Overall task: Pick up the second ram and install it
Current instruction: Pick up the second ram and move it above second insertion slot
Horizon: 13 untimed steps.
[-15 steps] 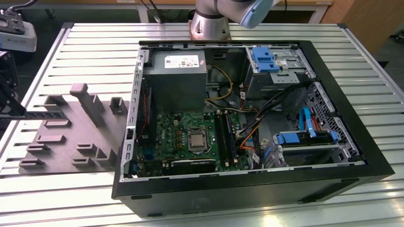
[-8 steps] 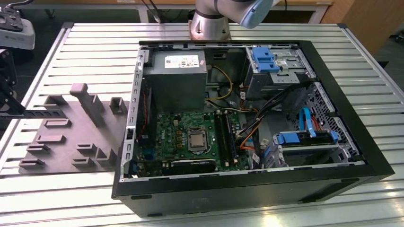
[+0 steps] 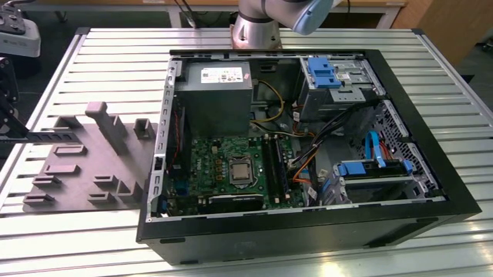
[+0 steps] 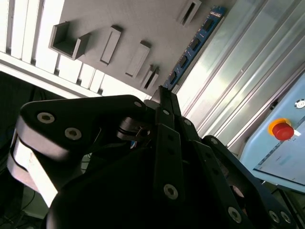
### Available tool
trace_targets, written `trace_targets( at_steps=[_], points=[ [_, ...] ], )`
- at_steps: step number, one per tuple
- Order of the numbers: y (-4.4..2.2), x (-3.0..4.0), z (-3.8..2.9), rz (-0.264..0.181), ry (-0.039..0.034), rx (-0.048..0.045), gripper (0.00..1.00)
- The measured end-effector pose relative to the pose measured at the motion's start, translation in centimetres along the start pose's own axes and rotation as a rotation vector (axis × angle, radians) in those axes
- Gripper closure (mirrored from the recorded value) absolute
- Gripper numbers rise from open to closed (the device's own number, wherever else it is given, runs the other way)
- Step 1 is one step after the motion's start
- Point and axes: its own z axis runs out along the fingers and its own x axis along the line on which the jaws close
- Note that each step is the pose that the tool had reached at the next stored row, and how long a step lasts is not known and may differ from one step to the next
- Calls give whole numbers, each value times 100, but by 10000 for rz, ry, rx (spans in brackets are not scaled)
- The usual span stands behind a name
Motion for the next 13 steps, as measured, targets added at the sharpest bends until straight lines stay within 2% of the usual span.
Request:
trace_targets(
  at_steps=[13],
  points=[
    [3, -4, -70, 1, 0, 2, 88]
  ],
)
